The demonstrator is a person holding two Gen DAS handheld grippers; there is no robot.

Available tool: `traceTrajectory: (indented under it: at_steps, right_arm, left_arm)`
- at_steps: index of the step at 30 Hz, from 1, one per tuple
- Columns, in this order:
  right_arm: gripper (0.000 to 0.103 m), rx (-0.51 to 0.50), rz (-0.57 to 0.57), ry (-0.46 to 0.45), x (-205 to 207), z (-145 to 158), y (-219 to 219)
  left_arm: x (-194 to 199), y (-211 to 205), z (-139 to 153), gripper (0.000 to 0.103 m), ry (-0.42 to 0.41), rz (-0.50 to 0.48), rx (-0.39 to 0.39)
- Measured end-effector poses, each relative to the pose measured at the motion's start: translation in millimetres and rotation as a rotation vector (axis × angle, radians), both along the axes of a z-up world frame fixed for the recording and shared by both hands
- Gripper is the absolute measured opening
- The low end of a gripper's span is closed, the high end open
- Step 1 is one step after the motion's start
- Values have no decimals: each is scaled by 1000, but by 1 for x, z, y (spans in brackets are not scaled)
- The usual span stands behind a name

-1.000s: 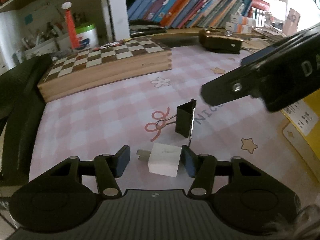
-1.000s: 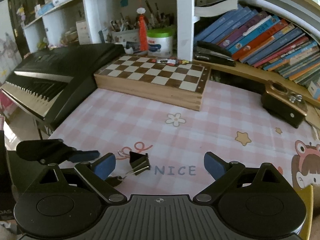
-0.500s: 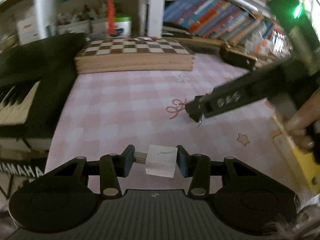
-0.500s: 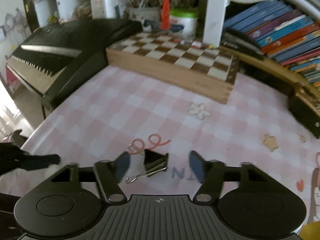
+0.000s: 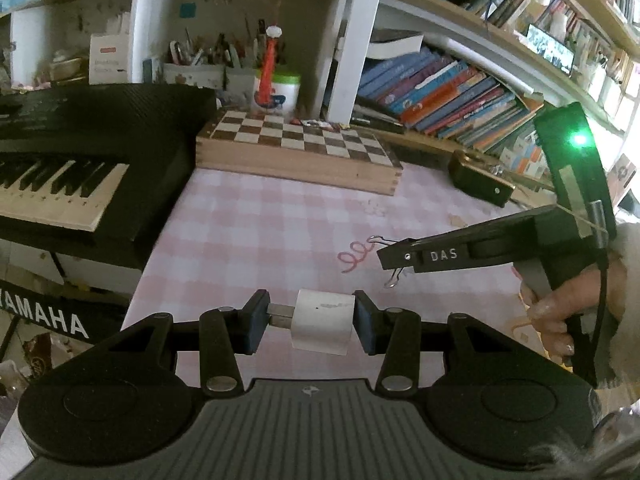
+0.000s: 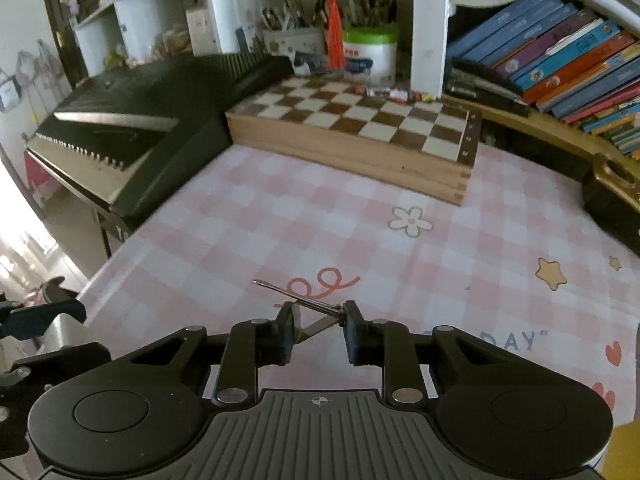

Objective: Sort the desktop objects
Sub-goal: 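Lift the charger and binder clip and carry both toward the yellow box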

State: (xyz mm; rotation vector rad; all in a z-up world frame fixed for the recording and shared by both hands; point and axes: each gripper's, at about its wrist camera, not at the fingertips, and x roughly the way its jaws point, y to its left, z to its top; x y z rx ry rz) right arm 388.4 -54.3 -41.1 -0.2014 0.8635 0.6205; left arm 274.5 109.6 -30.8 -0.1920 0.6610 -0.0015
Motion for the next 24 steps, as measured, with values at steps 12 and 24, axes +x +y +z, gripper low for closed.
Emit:
traceTrajectory:
  at_steps: [12, 24]
  right_arm:
    - [24, 97, -68, -24, -47, 36, -27]
    - [24, 154, -152, -88, -112, 68, -60]
  left_arm:
    - [-36, -3, 22, 42, -35, -31, 1]
    - [-91, -8, 52, 42, -108, -67, -35]
